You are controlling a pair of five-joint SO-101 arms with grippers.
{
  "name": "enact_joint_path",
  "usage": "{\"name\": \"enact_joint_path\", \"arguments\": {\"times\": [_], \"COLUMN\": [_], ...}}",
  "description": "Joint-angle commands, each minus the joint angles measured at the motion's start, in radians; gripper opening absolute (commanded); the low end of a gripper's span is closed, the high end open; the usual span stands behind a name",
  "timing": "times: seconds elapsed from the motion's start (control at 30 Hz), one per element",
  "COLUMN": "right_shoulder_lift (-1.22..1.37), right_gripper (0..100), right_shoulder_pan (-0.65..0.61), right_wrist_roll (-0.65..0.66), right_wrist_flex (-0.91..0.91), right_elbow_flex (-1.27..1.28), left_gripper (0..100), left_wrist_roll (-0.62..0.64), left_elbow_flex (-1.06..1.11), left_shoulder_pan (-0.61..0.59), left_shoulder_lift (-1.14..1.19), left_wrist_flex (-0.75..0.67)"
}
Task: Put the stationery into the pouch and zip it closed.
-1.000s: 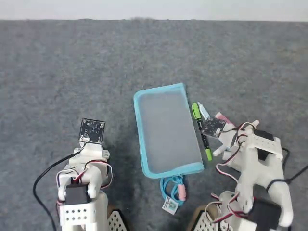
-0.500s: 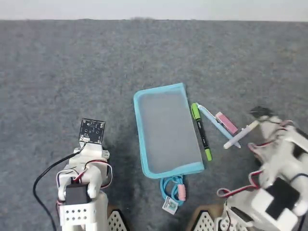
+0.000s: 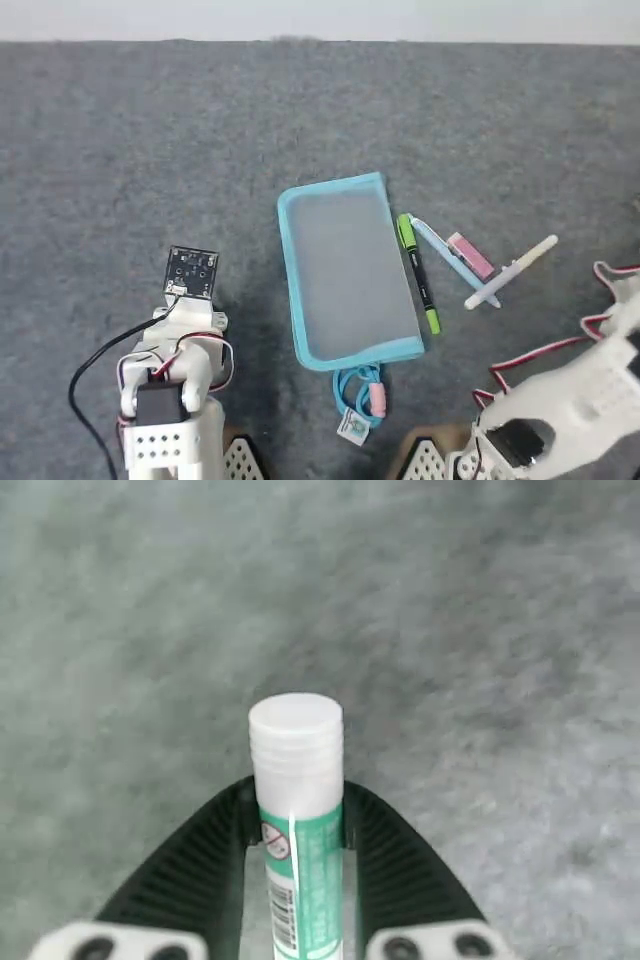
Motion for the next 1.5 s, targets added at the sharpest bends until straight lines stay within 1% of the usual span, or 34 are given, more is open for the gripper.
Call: {"name": "enact_joint_path", "arguments": {"times": [0.0,0.13,0.2,0.27,0.33,0.4,0.5,0.57,0.63,0.8,0.9,1.03,1.13,1.23,1.33,1.4,1.47], "right_shoulder_lift": [0.111,0.243,0.275,0.282,0.282,0.280,0.278,0.265,0.236,0.101,-0.024,-0.294,-0.545,-0.739,-0.808,-0.808,-0.797], "right_gripper": [0.7,0.9,1.2,3.6,5.9,5.1,0.3,0.9,0.8,0.8,0.9,0.9,0.8,0.8,0.8,0.8,0.8], "right_shoulder_pan": [0.007,0.010,0.010,0.008,0.005,0.002,-0.018,-0.045,-0.073,-0.127,-0.162,-0.254,-0.351,-0.496,-0.667,-0.750,-0.803], "right_wrist_roll": [-0.018,-0.020,-0.020,-0.020,-0.020,-0.020,-0.020,-0.021,-0.028,-0.063,-0.068,-0.074,-0.112,-0.149,-0.253,-0.313,-0.356], "right_wrist_flex": [0.113,0.185,0.236,0.271,0.288,0.309,0.407,0.498,0.567,0.656,0.667,0.634,0.510,0.366,0.255,0.211,0.196], "right_elbow_flex": [-0.261,-0.442,-0.502,-0.534,-0.546,-0.546,-0.546,-0.545,-0.545,-0.512,-0.394,-0.137,0.138,0.439,0.628,0.658,0.657], "left_gripper": [2,2,2,2,2,2,2,2,2,2,2,2,2,2,2,2,2], "left_wrist_roll": [-0.012,-0.012,-0.012,-0.012,-0.012,-0.012,-0.012,-0.012,-0.012,-0.012,-0.012,-0.012,-0.012,-0.012,-0.012,-0.012,-0.012], "left_elbow_flex": [-0.005,-0.005,-0.005,-0.005,-0.005,-0.005,-0.005,-0.005,-0.005,-0.005,-0.005,-0.005,-0.005,-0.005,-0.005,-0.005,-0.005], "left_shoulder_pan": [-0.006,-0.006,-0.006,-0.006,-0.006,-0.006,-0.006,-0.006,-0.006,-0.006,-0.006,-0.006,-0.006,-0.006,-0.006,-0.006,-0.006], "left_shoulder_lift": [0.005,0.005,0.005,0.005,0.005,0.005,0.005,0.005,0.005,0.005,0.005,0.005,0.005,0.005,0.005,0.005,0.005], "left_wrist_flex": [0.005,0.005,0.005,0.005,0.005,0.005,0.005,0.005,0.005,0.005,0.005,0.005,0.005,0.005,0.005,0.005,0.005]}}
